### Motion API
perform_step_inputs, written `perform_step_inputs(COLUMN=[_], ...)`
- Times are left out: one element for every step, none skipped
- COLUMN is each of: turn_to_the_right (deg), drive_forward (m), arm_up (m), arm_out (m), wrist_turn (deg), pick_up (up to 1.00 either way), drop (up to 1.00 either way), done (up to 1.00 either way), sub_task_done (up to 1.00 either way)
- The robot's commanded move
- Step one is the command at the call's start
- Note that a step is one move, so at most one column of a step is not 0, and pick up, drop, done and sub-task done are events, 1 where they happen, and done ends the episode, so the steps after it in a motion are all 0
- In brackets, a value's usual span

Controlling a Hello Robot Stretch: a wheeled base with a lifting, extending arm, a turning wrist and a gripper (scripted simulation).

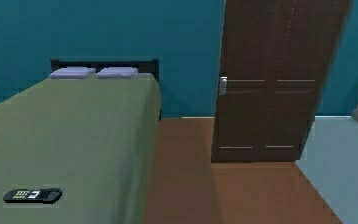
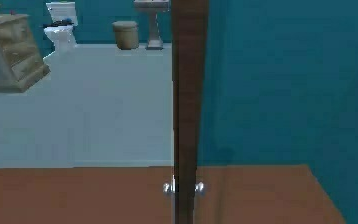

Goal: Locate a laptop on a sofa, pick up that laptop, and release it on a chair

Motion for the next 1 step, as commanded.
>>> perform_step_inputs(turn_to_the_right=[45.0], drive_forward=[0.00], arm_up=[0.00], arm_out=[0.00], wrist_turn=[0.0], pick_up=[0.00], drop=[0.00], done=[0.00], sub_task_done=[0.00])
